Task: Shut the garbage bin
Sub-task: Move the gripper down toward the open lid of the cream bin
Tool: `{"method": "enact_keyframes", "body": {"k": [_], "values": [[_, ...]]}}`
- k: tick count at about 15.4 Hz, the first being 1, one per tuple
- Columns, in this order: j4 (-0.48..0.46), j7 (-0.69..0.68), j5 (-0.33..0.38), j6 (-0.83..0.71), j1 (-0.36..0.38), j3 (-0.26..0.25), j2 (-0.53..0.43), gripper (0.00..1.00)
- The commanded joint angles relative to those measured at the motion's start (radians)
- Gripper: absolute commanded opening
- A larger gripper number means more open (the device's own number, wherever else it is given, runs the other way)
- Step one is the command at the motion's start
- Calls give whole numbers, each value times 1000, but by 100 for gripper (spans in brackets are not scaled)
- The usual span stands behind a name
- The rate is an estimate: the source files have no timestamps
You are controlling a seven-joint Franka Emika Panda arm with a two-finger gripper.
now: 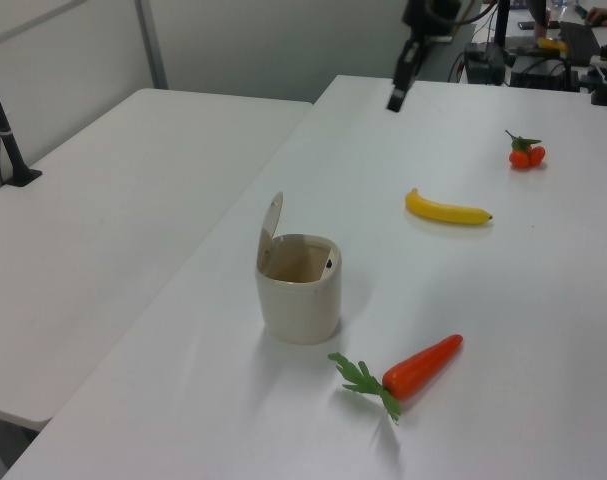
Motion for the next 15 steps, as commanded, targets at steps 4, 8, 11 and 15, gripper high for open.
{"method": "enact_keyframes", "body": {"k": [4, 8, 11, 15], "values": [[38, 64, 4, 328, 24, 82, 119, 0], [71, 78, 1, 486, 25, 125, 206, 0], [102, 106, 0, 569, 44, 126, 260, 0], [137, 107, -3, 630, 71, 126, 329, 0]]}}
